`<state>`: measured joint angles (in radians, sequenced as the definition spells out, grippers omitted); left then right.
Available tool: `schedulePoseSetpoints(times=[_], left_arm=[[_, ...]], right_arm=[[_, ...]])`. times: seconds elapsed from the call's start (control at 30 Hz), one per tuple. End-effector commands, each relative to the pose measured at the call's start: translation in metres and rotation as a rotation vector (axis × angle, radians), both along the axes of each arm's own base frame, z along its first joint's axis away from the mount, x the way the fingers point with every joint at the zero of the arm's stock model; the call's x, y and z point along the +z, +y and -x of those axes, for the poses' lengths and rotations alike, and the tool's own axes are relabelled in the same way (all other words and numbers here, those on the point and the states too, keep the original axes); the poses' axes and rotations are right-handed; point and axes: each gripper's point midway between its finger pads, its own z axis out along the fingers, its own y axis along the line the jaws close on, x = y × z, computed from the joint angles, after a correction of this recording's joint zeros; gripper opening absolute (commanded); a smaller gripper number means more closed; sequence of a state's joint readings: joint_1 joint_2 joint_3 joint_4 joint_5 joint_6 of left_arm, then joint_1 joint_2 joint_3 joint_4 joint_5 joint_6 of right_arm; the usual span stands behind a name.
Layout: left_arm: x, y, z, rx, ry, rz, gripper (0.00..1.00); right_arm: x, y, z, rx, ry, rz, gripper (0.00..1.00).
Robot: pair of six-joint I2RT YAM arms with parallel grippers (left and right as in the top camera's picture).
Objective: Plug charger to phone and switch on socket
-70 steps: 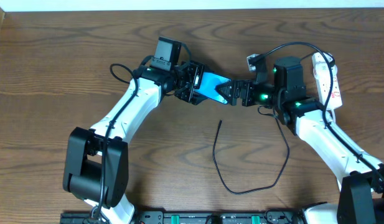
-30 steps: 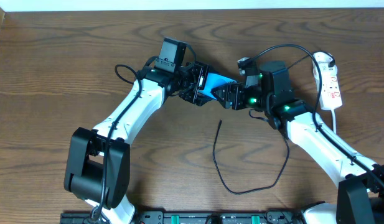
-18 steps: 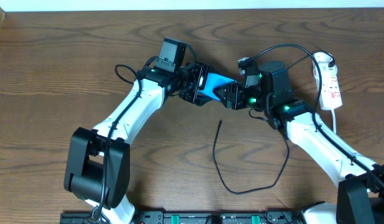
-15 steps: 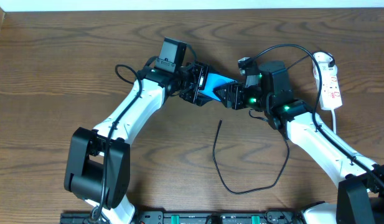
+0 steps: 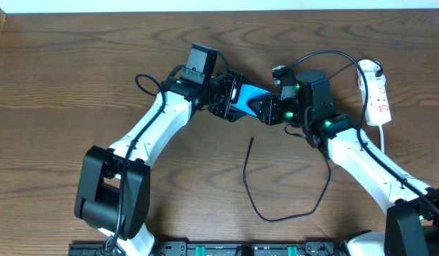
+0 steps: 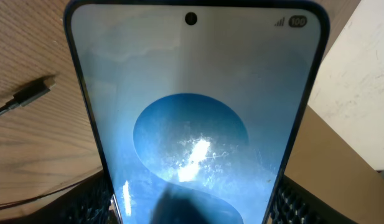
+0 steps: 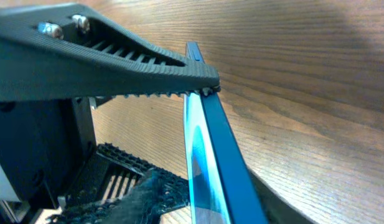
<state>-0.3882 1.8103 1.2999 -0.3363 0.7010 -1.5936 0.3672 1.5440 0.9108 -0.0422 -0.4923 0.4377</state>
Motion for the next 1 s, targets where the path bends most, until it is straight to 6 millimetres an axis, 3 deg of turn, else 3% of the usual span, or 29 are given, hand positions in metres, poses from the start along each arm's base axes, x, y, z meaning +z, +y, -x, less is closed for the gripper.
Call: schedulePoseSetpoints(times=[0.0, 0.13, 0.37, 0.4, 0.5, 0.57, 0.77, 0.97], left_arm=[[0.018, -0.003, 0.001, -0.013, -0.03, 0.034, 0.07], [0.018, -0.003, 0.001, -0.013, -0.03, 0.034, 0.07], [0.018, -0.003, 0.001, -0.017, -0.034, 0.032, 0.08], [0.018, -0.003, 0.001, -0.019, -0.036, 0.032, 0.17], [0.018, -0.001, 0.0, -0.018, -0.038, 0.036, 0.7], [0.021, 0.0, -0.001, -0.024, -0.036, 0.055, 0.8], [0.048, -0.005, -0.011, -0.087, -0.13, 0.181, 0.83], [0.051, -0.003, -0.019, -0.07, -0.168, 0.172, 0.87]], right_arm=[[0.006, 0.003, -0.002, 0.004, -0.019, 0.002, 0.26], [0.006, 0.003, -0.002, 0.004, -0.019, 0.002, 0.03], [0.006, 0.0, -0.005, -0.009, -0.022, 0.009, 0.01], [0.005, -0.002, -0.006, -0.019, -0.024, 0.014, 0.01], [0.004, -0.013, -0.014, -0.058, -0.028, 0.026, 0.01], [0.004, -0.022, -0.019, -0.082, -0.028, 0.027, 0.01], [0.004, -0.064, -0.038, -0.24, 0.032, -0.022, 0.01], [0.006, -0.096, -0.05, -0.485, 0.226, -0.215, 0.01]])
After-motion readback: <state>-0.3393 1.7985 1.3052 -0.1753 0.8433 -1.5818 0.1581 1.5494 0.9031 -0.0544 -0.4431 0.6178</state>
